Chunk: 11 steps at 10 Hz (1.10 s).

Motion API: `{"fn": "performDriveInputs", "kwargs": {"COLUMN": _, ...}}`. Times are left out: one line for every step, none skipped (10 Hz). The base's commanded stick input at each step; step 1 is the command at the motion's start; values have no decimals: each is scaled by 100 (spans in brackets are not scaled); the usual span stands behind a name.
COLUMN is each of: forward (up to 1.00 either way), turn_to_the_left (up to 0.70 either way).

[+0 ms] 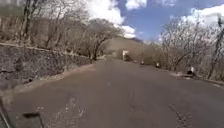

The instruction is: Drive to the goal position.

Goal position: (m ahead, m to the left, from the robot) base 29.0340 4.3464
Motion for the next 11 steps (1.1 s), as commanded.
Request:
{"fn": "performDriveInputs", "kwargs": {"forward": 70, "turn_to_the_left": 0}}
{"fn": "performDriveInputs", "kwargs": {"forward": 70, "turn_to_the_left": 0}}
{"fn": "performDriveInputs", "kwargs": {"forward": 70, "turn_to_the_left": 2}}
{"fn": "performDriveInputs", "kwargs": {"forward": 70, "turn_to_the_left": 2}}
{"fn": "performDriveInputs", "kwargs": {"forward": 70, "turn_to_the_left": 2}}
{"fn": "performDriveInputs", "kwargs": {"forward": 70, "turn_to_the_left": 2}}
{"fn": "performDriveInputs", "kwargs": {"forward": 70, "turn_to_the_left": 2}}
{"fn": "performDriveInputs", "kwargs": {"forward": 70, "turn_to_the_left": 7}}
{"fn": "performDriveInputs", "kwargs": {"forward": 70, "turn_to_the_left": 10}}
{"fn": "performDriveInputs", "kwargs": {"forward": 70, "turn_to_the_left": 12}}
{"fn": "performDriveInputs", "kwargs": {"forward": 70, "turn_to_the_left": 0}}
